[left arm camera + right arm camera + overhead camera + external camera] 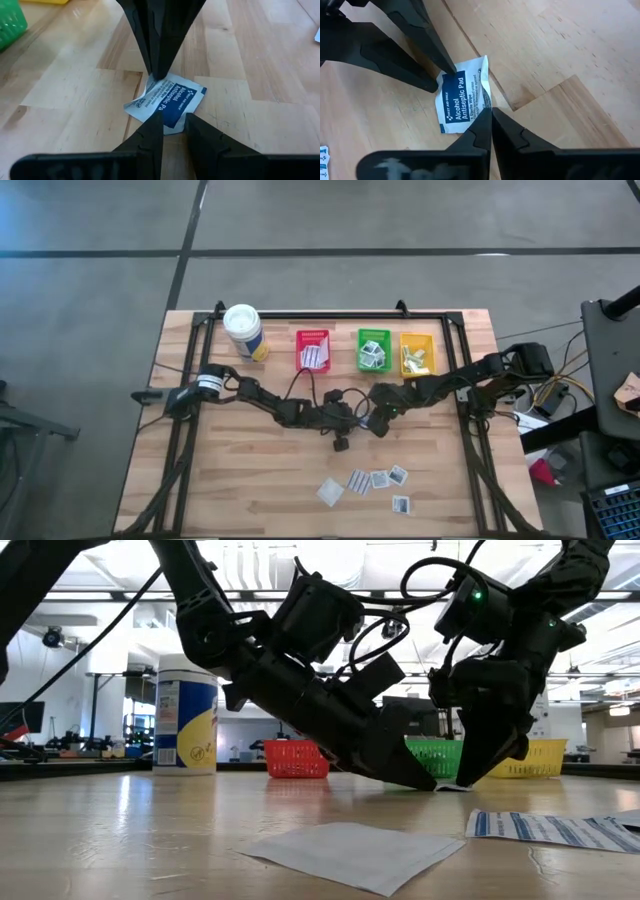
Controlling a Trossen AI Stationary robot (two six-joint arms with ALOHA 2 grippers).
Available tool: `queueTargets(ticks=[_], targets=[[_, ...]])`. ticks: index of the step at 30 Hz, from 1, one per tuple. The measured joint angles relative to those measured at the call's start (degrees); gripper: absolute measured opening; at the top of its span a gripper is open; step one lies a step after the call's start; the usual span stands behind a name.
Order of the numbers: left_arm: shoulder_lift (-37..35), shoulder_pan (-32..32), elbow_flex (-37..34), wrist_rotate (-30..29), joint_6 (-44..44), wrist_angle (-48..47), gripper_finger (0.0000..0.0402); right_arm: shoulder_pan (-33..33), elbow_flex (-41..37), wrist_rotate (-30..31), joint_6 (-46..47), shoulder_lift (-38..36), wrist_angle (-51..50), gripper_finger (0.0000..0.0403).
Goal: Pick & Place First Aid Supplies
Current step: Put the alcohol pad in the green bin
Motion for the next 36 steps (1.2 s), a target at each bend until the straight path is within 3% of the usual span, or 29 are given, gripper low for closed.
queueTargets(ticks=[24, 36], targets=[[-4.52, -0.15, -0.22, -0.82, 1.38, -2.60, 0.0081, 0.09, -0.15, -0.14, -1.76, -3.53, -2.69, 0.0008], [-8.01, -0.50, -0.78, -1.26, 2.45, -6.34, 0.0081, -0.54, -0.13, 3.75, -3.36, -12.91, -8.92, 0.0008]])
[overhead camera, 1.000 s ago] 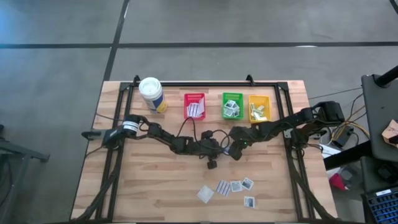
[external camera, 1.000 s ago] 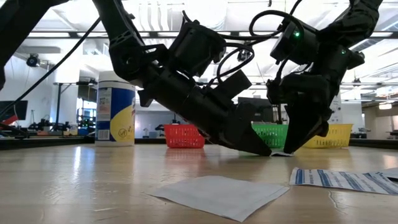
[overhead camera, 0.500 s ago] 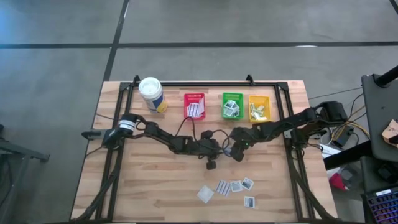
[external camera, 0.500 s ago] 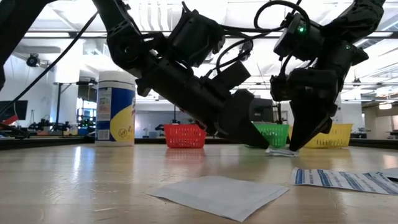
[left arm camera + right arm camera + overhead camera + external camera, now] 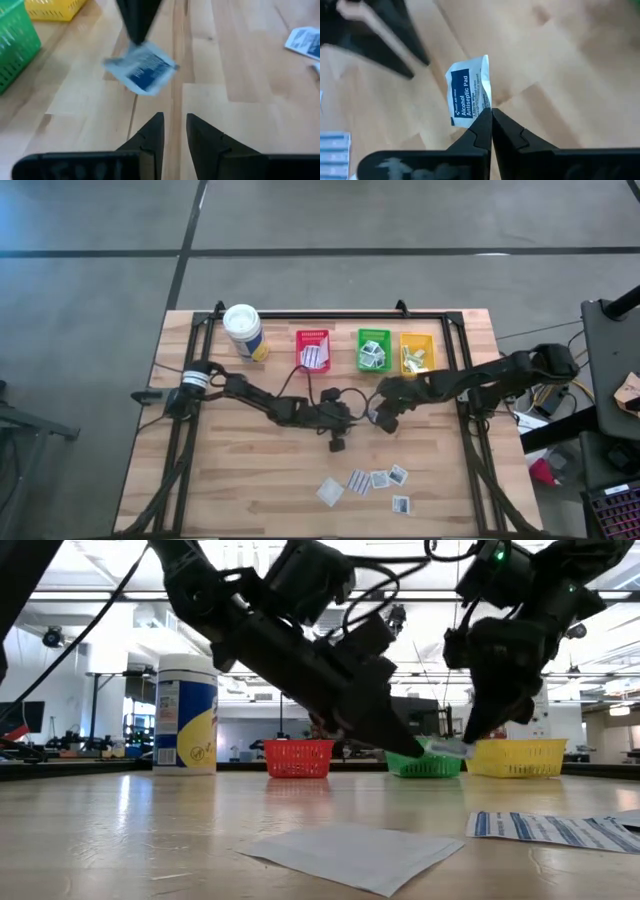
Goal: Pick & Place First Aid Supplies
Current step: Put the alcohol pad in the green bin
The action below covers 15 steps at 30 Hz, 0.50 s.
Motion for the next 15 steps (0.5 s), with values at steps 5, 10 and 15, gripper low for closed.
queueTargets(ticks=[5, 10, 15], targets=[[-3.02, -0.44, -2.41, 0.00, 0.99, 0.01, 0.0081, -1.92, 0.02, 2.75, -1.47, -5.53, -1.47, 0.0008], [-6.55, -0.66, -6.49, 0.15, 1.60, -0.23, 0.0080, -5.60, 0.05, 6.03, -4.20, -10.60, -1.63, 0.0008], [-11.28, -0.66, -10.73, 0.58, 1.62, -0.07, 0.0080, -11.12, 0.09, 12.48, -7.27, -13.89, -1.63, 0.0008]])
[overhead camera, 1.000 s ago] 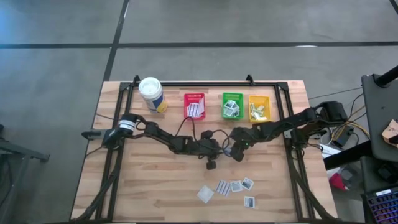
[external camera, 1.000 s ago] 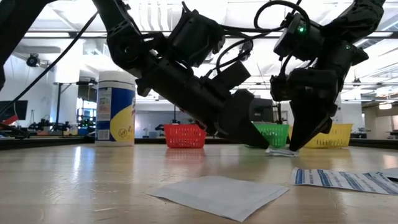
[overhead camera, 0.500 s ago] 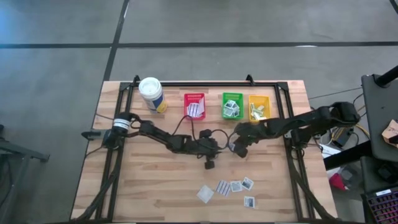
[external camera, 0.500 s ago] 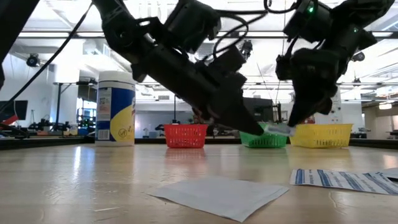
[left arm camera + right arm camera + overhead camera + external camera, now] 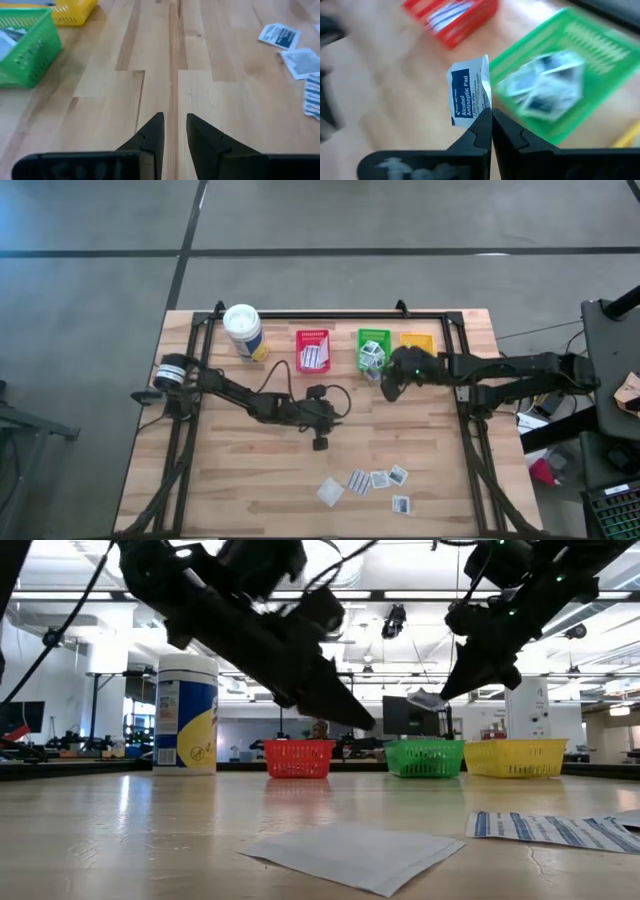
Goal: Pick & Place First Aid Supplies
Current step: Put the alcohol pad in the green bin
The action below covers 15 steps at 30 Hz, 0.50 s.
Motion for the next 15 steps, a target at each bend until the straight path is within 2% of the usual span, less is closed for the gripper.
queueTargets(ticks=[8, 15], targets=[[-8.71, 0.00, -6.62, 4.18, -0.40, 0.19, 0.0081, -9.46, 0.00, 3.53, -2.30, 2.01, 1.77, 0.0008], [-13.98, -0.51, -11.36, 5.99, -3.03, 0.28, 0.0081, -12.79, 0.00, 3.50, -3.76, 7.88, 8.13, 0.0008]])
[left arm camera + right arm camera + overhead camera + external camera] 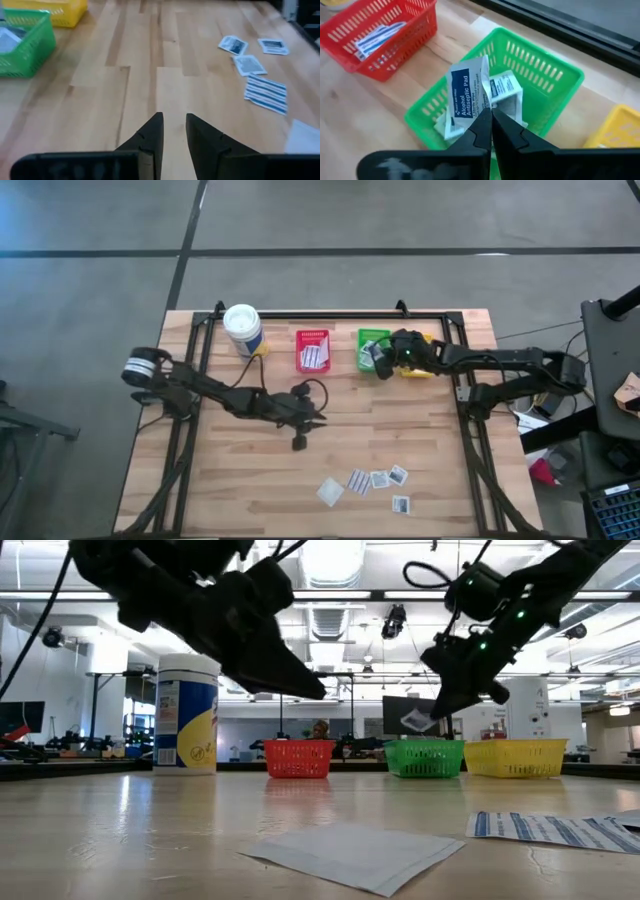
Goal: Pick & Place First Aid Supplies
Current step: Put the alcohol pad in the green bin
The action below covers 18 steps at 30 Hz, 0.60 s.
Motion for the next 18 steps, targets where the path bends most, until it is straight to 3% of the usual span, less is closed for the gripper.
queueTargets(ticks=[8, 18], targets=[[-0.37, -0.54, -1.19, 2.35, -2.09, 0.43, 0.0081, -0.95, 0.98, -0.02, -0.46, 6.75, 2.03, 0.0008], [1.36, -1.95, -1.25, 18.50, -5.77, 7.69, 0.0081, -1.99, 3.09, -0.04, -0.44, 8.75, 2.06, 0.0010]])
